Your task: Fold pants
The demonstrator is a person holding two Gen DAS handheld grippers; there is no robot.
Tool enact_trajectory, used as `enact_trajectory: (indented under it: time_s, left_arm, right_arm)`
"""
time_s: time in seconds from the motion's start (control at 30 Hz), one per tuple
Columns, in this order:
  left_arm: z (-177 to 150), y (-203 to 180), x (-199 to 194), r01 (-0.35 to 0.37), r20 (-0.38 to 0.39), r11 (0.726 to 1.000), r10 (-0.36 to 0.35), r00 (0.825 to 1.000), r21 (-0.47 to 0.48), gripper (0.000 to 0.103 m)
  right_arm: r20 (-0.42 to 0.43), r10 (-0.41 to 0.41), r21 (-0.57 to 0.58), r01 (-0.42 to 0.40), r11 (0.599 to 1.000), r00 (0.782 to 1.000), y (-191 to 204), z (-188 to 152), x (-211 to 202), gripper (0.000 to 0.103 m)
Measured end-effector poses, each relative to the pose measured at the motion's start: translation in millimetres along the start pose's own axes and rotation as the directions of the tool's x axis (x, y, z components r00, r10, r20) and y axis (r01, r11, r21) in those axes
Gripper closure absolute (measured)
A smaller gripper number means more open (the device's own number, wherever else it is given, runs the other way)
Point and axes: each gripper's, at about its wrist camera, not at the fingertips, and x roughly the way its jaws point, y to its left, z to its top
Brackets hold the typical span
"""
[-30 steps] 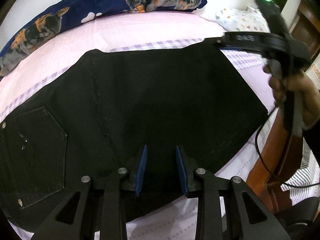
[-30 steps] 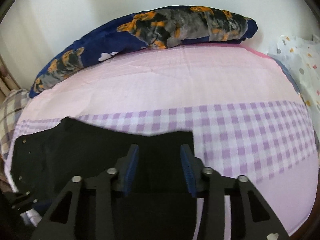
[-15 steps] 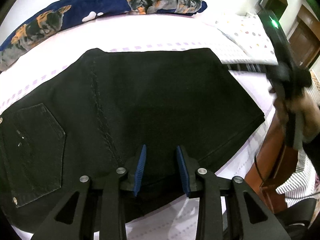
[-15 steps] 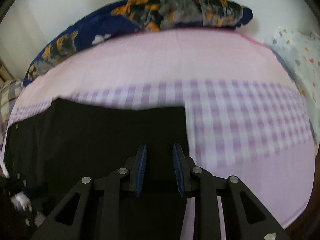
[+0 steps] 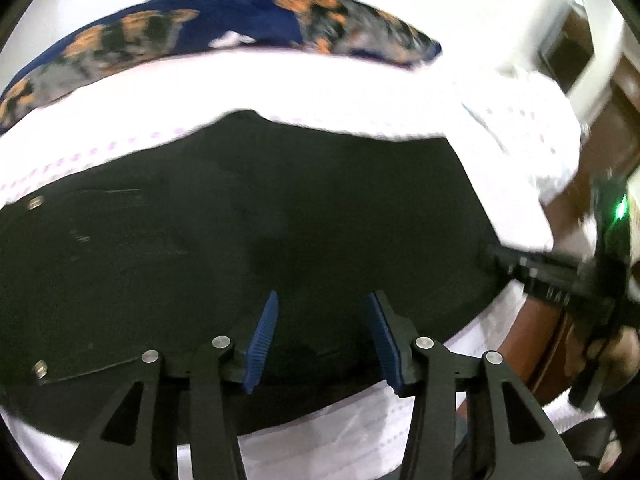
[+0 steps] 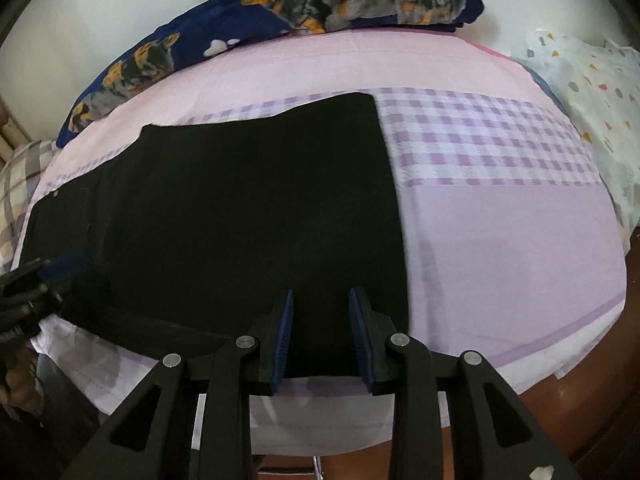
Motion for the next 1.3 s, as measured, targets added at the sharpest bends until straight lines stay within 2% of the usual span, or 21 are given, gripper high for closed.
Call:
enact_trajectory:
  time_s: [0.13, 0.2, 0.33, 0.43, 0.53, 0.7, 0.8, 0.87, 1.0, 1.07, 1.13, 1.23, 1.3]
  left_arm:
    - [-1.7, 35.0, -30.7, -0.019, 0.075, 0.993, 0.028, 0.997, -0.117, 0.050]
    - [-7.0, 57.2, -49.2, -0.025, 0.105, 0.982, 0.045, 0.993, -0.187, 0.050]
    - [-20.8, 96.5, -84.0, -0.027, 0.158, 0.956, 0.076, 0.985, -0.292, 0.049]
    - [-36.1, 126.2, -111.1, -0.050, 0.185, 0.928, 0.126, 0.975, -0.370, 0.049]
    - [-50.8, 152.0, -128.1, -0.034, 0.198, 0.890, 0.138, 0.971, -0.454, 0.049]
    - [-73.1, 181.4, -142.0, -0.035, 0.192, 0.838, 0.166, 0.967, -0.545, 0.049]
    - [-84.4, 197.5, -142.9, 0.001, 0.190, 0.794, 0.144, 0.971, -0.608, 0.049]
    - [-93.6, 206.6, -143.4, 0.037, 0.196, 0.762, 0.119, 0.973, -0.647, 0.049]
    - [-104.3, 218.2, -138.2, 0.078, 0.199, 0.719, 0.085, 0.976, -0.691, 0.049]
    - [-110.6, 224.5, -133.0, 0.109, 0.205, 0.692, 0.057, 0.977, -0.713, 0.048]
    - [-116.3, 229.5, -126.7, 0.136, 0.213, 0.664, 0.035, 0.976, -0.735, 0.048]
    - [-120.8, 234.9, -117.9, 0.165, 0.225, 0.644, 0.011, 0.974, -0.747, 0.047]
    - [-122.1, 238.7, -111.7, 0.188, 0.242, 0.643, -0.004, 0.970, -0.743, 0.046]
  right_arm:
    - [-0.022, 0.055, -0.022, -0.055, 0.998, 0.998, 23.9, -3.5, 3.1, 0.074]
    - [-0.031, 0.080, -0.048, -0.081, 0.996, 0.996, 40.0, -5.2, 4.5, 0.074]
    - [-0.058, 0.115, -0.118, -0.121, 0.986, 0.992, 68.8, 12.4, 6.7, 0.074]
    - [-0.084, 0.136, -0.167, -0.149, 0.975, 0.987, 87.7, 23.1, 8.8, 0.074]
    - [-0.110, 0.174, -0.178, -0.191, 0.965, 0.979, 101.7, 33.8, 11.2, 0.074]
    - [-0.140, 0.224, -0.223, -0.251, 0.942, 0.964, 138.7, 31.4, 16.5, 0.074]
    - [-0.155, 0.240, -0.237, -0.272, 0.933, 0.958, 154.6, 31.5, 19.9, 0.071]
    - [-0.158, 0.248, -0.239, -0.281, 0.929, 0.956, 163.3, 32.2, 19.9, 0.059]
    - [-0.159, 0.284, -0.223, -0.315, 0.922, 0.945, 174.6, 36.1, 20.5, 0.054]
    - [-0.146, 0.294, -0.217, -0.320, 0.922, 0.945, 176.4, 37.0, 18.4, 0.046]
    - [-0.112, 0.304, -0.205, -0.321, 0.925, 0.946, 178.5, 39.3, 15.5, 0.044]
    - [-0.081, 0.324, -0.184, -0.334, 0.924, 0.942, 178.3, 44.3, 11.4, 0.042]
    - [-0.068, 0.327, -0.170, -0.334, 0.927, 0.943, 177.4, 46.3, 9.5, 0.041]
